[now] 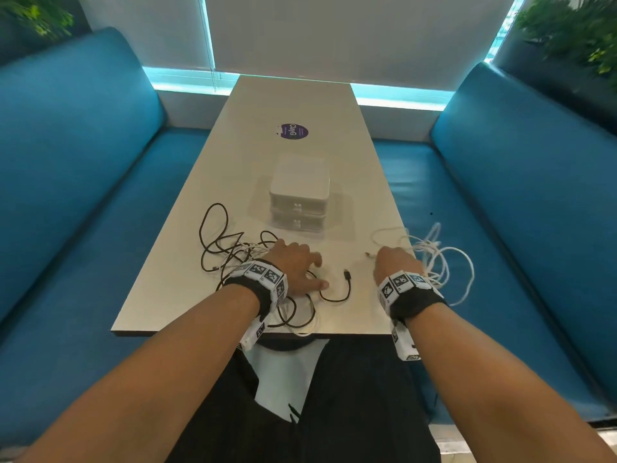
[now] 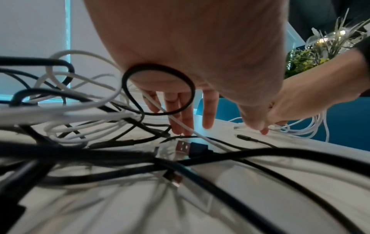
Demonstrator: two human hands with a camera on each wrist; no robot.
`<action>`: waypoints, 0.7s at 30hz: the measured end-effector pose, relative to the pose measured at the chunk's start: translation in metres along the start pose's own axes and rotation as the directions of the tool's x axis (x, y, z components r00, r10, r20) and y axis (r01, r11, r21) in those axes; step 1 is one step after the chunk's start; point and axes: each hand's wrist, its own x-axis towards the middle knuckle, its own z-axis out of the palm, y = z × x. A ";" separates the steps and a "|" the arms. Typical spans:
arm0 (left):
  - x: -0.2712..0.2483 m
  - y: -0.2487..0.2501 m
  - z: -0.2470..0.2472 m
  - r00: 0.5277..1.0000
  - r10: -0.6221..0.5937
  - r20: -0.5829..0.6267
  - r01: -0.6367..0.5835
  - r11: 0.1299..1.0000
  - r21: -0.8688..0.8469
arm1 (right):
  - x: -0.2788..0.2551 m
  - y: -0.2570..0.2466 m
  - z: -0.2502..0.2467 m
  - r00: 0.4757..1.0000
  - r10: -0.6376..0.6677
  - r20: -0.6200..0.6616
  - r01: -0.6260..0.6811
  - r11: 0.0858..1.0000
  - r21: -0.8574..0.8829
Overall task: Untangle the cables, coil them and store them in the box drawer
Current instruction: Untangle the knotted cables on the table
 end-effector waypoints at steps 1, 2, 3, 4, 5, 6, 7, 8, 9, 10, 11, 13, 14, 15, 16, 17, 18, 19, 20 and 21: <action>0.000 0.001 0.000 1.000 0.011 0.024 -0.013 0.998 0.059 | 0.000 0.005 -0.001 1.000 0.026 0.005 -0.026 1.000 -0.006; 0.001 0.002 0.001 0.999 0.007 0.034 -0.010 0.996 0.092 | 0.002 0.008 -0.001 0.999 0.039 0.004 -0.039 0.999 0.002; 0.003 0.005 0.001 1.000 -0.001 0.028 -0.002 0.993 0.114 | 0.003 0.010 -0.001 0.999 0.052 0.009 -0.053 0.998 0.034; 0.004 0.007 0.001 1.000 -0.005 0.014 0.003 0.992 0.129 | 0.005 0.011 -0.001 0.998 0.064 0.010 -0.065 0.995 0.079; 0.005 0.011 0.000 1.000 -0.002 -0.005 0.002 0.991 0.136 | 0.006 0.010 -0.001 0.997 0.078 0.013 -0.079 0.987 0.138; 0.006 0.015 0.000 1.000 0.009 -0.024 -0.006 0.991 0.132 | 0.007 0.008 -0.001 0.996 0.084 -0.002 -0.082 0.977 0.199; 0.007 0.019 -0.001 0.999 0.026 -0.034 -0.021 0.992 0.127 | 0.007 0.005 0.000 0.997 0.077 -0.013 -0.071 0.964 0.258; 0.008 0.025 -0.003 0.999 0.043 -0.032 -0.038 0.992 0.123 | 0.008 0.001 0.001 0.998 0.055 -0.023 -0.045 0.952 0.304; 0.008 0.030 -0.003 0.998 0.057 -0.019 -0.055 0.991 0.120 | 0.008 -0.003 0.002 0.999 0.033 -0.021 -0.024 0.941 0.338; 0.009 0.036 -0.003 0.998 0.066 0.005 -0.066 0.991 0.120 | 0.008 -0.007 0.005 1.000 0.016 -0.014 -0.009 0.931 0.364; 0.009 0.041 -0.002 0.997 0.076 0.030 -0.079 0.989 0.123 | 0.006 -0.010 0.006 1.000 0.004 0.004 -0.005 0.924 0.383; 0.009 0.049 0.002 0.994 0.092 0.064 -0.100 0.985 0.141 | 0.005 -0.014 0.009 0.999 -0.017 0.040 -0.002 0.906 0.423; 0.009 0.051 0.003 0.993 0.097 0.070 -0.107 0.984 0.145 | 0.005 -0.014 0.009 0.998 -0.023 0.052 -0.003 0.894 0.449; 0.010 0.052 0.003 0.992 0.105 0.064 -0.113 0.983 0.144 | 0.005 -0.014 0.008 0.997 -0.032 0.067 -0.004 0.882 0.472; 0.011 0.052 0.002 0.992 0.108 0.061 -0.116 0.983 0.145 | 0.006 -0.013 0.007 0.996 -0.045 0.082 -0.001 0.870 0.493; 0.013 0.051 0.001 0.992 0.104 0.065 -0.113 0.984 0.141 | 0.006 -0.012 0.006 0.993 -0.061 0.099 0.001 0.857 0.515; 0.014 0.050 -0.001 0.993 0.096 0.069 -0.104 0.986 0.128 | 0.007 -0.010 0.004 0.991 -0.072 0.115 -0.001 0.845 0.535; 0.015 0.048 -0.003 0.995 0.085 0.060 -0.091 0.990 0.109 | 0.007 -0.009 0.001 0.989 -0.076 0.130 -0.009 0.835 0.551; 0.016 0.045 -0.004 0.997 0.071 0.041 -0.075 0.993 0.087 | 0.008 -0.008 -0.001 0.987 -0.071 0.145 -0.024 0.824 0.566; 0.017 0.041 -0.004 0.998 0.056 0.012 -0.057 0.997 0.055 | 0.007 -0.007 -0.002 0.986 -0.063 0.153 -0.038 0.815 0.579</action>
